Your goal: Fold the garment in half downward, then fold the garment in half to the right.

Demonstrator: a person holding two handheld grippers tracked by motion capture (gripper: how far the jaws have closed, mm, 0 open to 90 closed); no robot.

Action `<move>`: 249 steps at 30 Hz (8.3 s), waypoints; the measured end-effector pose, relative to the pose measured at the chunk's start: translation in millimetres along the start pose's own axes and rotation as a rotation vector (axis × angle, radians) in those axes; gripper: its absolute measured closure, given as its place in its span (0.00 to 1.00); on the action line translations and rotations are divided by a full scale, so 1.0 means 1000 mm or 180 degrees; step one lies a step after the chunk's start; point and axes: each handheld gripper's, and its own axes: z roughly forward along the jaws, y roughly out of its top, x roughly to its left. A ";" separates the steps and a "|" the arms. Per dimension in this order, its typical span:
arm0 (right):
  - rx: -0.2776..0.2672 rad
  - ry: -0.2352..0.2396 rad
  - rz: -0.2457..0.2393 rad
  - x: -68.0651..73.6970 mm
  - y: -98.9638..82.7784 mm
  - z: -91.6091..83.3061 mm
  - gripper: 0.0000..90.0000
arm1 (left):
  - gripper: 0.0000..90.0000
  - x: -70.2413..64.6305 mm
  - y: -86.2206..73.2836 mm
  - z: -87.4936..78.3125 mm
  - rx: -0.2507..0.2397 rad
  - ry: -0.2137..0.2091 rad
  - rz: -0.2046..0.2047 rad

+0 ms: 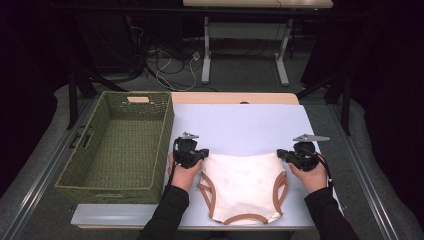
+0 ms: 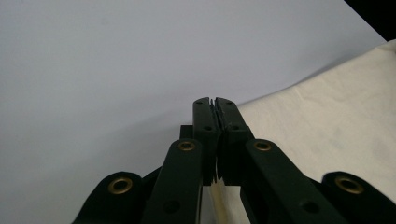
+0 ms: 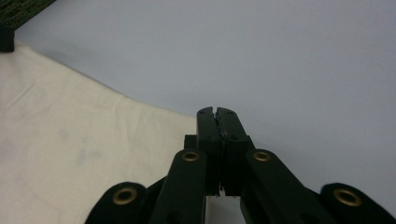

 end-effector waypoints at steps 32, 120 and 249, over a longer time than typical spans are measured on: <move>-0.0182 -0.0065 -0.0033 0.006 0.051 0.032 0.99 | 0.98 0.023 0.038 0.004 -0.0259 0.0315 -0.0181; -0.0122 0.0217 -0.0772 0.089 0.006 0.031 0.23 | 0.98 0.025 0.028 0.011 -0.0238 0.0272 -0.0258; 0.0037 0.1284 -0.1091 0.216 -0.007 0.034 0.98 | 0.98 0.021 0.060 -0.026 -0.0552 0.0532 -0.0275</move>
